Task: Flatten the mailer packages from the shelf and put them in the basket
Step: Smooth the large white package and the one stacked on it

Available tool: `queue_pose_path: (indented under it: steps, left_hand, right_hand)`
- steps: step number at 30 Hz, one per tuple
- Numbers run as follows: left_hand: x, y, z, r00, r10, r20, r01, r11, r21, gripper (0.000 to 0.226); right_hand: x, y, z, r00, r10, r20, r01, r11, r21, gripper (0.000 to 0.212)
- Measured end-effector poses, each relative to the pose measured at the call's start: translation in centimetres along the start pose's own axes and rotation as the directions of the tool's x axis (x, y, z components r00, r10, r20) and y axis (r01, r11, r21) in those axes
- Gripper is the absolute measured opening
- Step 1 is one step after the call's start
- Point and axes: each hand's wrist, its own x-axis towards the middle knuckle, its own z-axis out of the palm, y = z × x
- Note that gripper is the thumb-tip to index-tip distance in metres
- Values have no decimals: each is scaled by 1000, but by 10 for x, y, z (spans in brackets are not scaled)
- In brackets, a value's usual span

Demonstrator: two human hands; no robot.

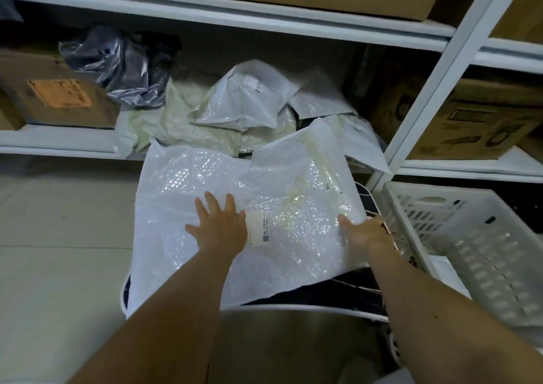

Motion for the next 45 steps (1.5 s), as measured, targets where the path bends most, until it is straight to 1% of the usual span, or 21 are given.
queue_pose_path:
  steps: [2,4,6,8,12,18,22,24,25,26,27,28,29,30,31,33,34,35,36,41,45]
  left_hand:
    - [1,1,2,1000,-23,11,23,1000,-1,53]
    - [1,1,2,998,-63,20,63,998,-9,51]
    - [-1,2,1,995,-95,30,95,995,-19,52]
    - [-3,1,-1,993,-111,32,112,993,-31,53]
    - [-10,0,-4,990,-125,68,128,990,-51,55]
    - [-26,10,-7,992,-85,94,92,993,-71,54]
    - [-26,18,-8,989,-37,143,53,992,-113,54]
    - [-22,16,-4,987,-3,160,18,996,-93,53]
    - [-20,15,-2,988,12,152,0,997,-75,53]
    - [-20,15,-1,991,8,132,2,997,-73,53]
    - [-23,16,-1,995,-7,102,14,997,-76,55]
    - [-25,16,-1,998,-19,59,23,997,-68,57]
    - [-26,16,-1,1000,-3,-4,3,1000,-26,60]
    - [-30,17,-3,997,32,-72,-30,999,33,61]
    - [-30,16,0,989,82,-123,-71,993,91,62]
    - [-29,12,7,973,154,-171,-132,982,137,63]
    - [-28,10,12,974,166,-157,-142,979,149,64]
    - [-29,9,17,973,175,-148,-153,976,153,65]
    - [-31,7,23,974,183,-134,-162,975,153,66]
    - [-38,-7,57,980,197,-18,-191,967,170,72]
    - [-37,-12,74,984,175,21,-176,975,135,75]
  right_hand:
    - [4,6,2,999,-12,46,8,996,88,105]
    - [6,11,6,998,-41,43,34,990,139,104]
    - [-1,17,7,998,-52,43,45,987,157,112]
    - [-14,22,3,996,-61,63,53,991,121,116]
    - [-35,37,-5,996,-55,76,56,998,-11,101]
    - [-47,71,-3,978,87,191,-65,991,-115,106]
    - [-41,69,-9,990,120,71,-118,992,-38,96]
    - [-38,61,-14,998,58,22,-58,998,23,79]
    - [-37,57,-15,999,37,-13,-37,999,-3,71]
    - [-37,54,-15,996,40,-75,-48,993,-106,67]
    - [-43,48,-15,988,40,-150,-79,962,-262,67]
    - [-52,38,-14,973,-7,-230,-88,911,-403,68]
    - [-57,29,-9,951,-123,-282,-29,876,-482,68]
    - [-61,21,-4,917,-279,-286,104,858,-503,66]
    - [-67,11,2,867,-439,-235,276,816,-508,64]
    - [-73,-1,20,716,-694,-71,579,648,-495,63]
    - [-76,-7,31,650,-760,-2,667,571,-478,63]
    - [-77,-8,42,609,-792,45,711,520,-473,64]
    - [-77,-9,54,596,-799,81,731,498,-466,65]
    - [-65,14,93,664,-727,175,689,506,-519,70]
    - [-59,15,105,689,-695,204,674,512,-532,76]
